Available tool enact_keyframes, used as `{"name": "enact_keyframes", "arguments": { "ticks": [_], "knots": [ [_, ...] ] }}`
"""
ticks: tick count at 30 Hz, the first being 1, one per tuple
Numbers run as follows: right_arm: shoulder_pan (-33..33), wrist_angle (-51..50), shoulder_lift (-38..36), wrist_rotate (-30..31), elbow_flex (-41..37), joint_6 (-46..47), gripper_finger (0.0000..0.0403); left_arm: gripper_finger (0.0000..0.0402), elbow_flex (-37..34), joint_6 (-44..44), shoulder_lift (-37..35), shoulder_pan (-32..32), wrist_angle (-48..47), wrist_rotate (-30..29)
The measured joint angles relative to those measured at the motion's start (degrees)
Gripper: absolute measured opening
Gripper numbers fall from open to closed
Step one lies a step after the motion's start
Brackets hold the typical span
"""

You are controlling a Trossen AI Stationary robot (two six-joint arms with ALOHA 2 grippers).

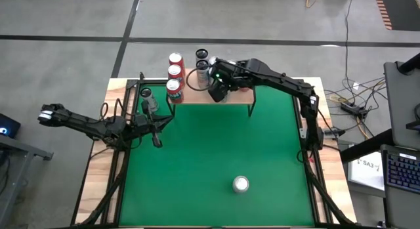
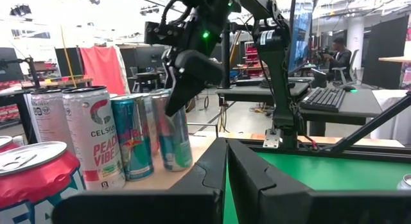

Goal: Place canned beverage on shelf
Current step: Put the blue soda can on the shelf aligned with other blue soda cans

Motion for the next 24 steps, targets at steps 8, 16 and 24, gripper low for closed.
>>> {"name": "enact_keyframes", "arguments": {
  "ticks": [8,16,24],
  "knots": [
    [4.5,-0.3,-4.6,-1.7,0.0,-2.7,0.0227,0.0,0.0,0.6,1.1,0.0,-0.8,11.1],
    [14.9,2.5,-5.0,-8.5,0.0,-18.6,0.0227,0.0,0.4,1.0,4.0,0.0,-0.2,28.9],
    [25.5,13.4,-2.7,-15.9,0.0,-30.7,0.0227,0.0053,0.5,-3.0,6.0,0.0,2.8,28.9]
  ]
}}
